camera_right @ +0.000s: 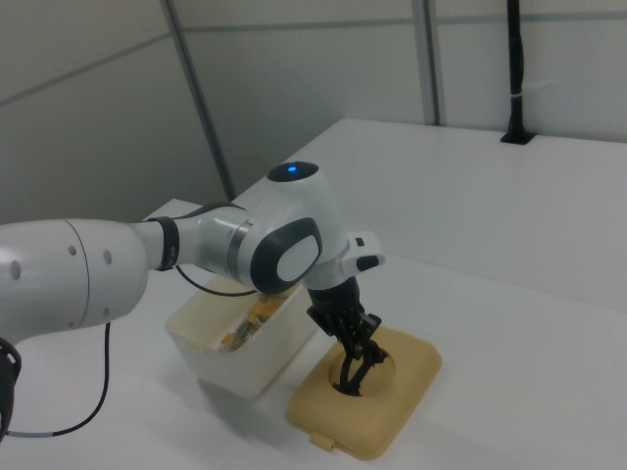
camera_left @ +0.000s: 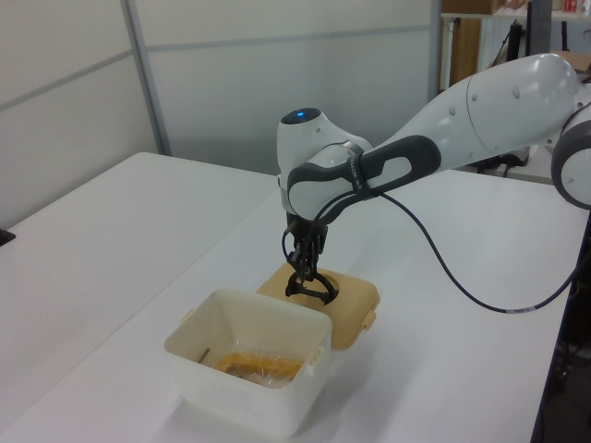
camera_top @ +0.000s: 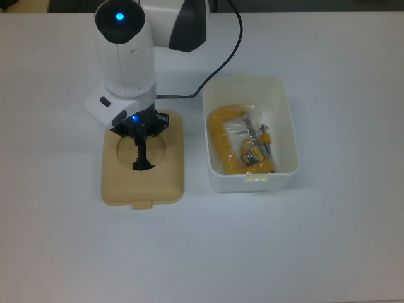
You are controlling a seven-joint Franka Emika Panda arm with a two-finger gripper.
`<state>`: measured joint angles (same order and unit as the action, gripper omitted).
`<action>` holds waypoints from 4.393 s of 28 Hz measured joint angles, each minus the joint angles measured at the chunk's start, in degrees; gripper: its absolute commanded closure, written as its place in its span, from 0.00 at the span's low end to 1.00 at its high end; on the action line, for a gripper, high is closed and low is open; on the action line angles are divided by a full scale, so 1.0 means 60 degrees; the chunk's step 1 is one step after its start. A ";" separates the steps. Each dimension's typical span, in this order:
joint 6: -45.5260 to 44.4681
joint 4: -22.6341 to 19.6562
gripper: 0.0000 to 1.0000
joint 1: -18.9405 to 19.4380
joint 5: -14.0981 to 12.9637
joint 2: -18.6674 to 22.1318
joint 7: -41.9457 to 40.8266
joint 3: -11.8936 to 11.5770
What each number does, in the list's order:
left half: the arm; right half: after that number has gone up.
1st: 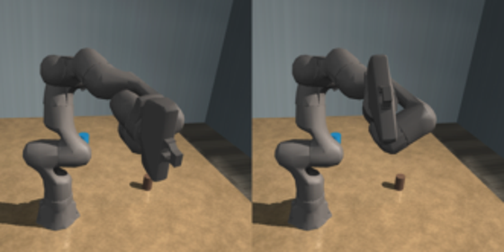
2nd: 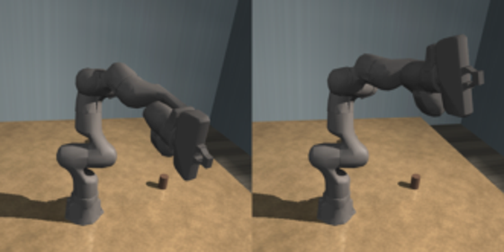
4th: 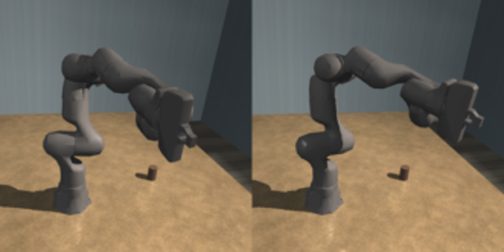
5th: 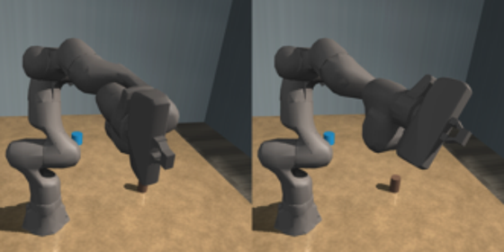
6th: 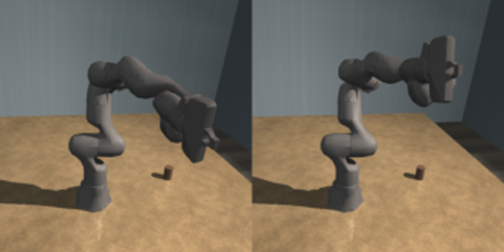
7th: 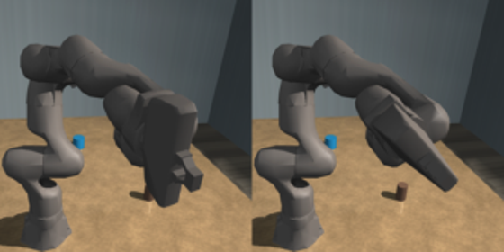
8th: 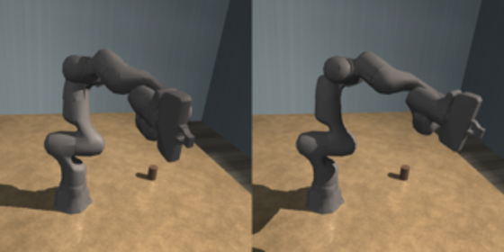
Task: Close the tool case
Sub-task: 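Close the gripper on the black handle of the tan lid, then lift the tan lid and carry it over the white box, then lower the lid onto the white box rim and press it down, then open the gripper, release the handle and raise away from the lid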
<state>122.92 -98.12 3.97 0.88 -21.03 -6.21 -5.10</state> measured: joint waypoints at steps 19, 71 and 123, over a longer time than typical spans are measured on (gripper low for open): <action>-0.2005 0.1551 1.00 -0.1148 -0.0453 0.1295 -0.0371 -0.0167; -0.2464 0.1675 1.00 0.2423 -0.0226 0.1403 0.2718 0.0543; -0.2509 0.1703 0.00 0.1807 -0.0022 0.1790 0.3291 0.0683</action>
<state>107.86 -87.90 14.81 0.74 -10.29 13.54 -1.00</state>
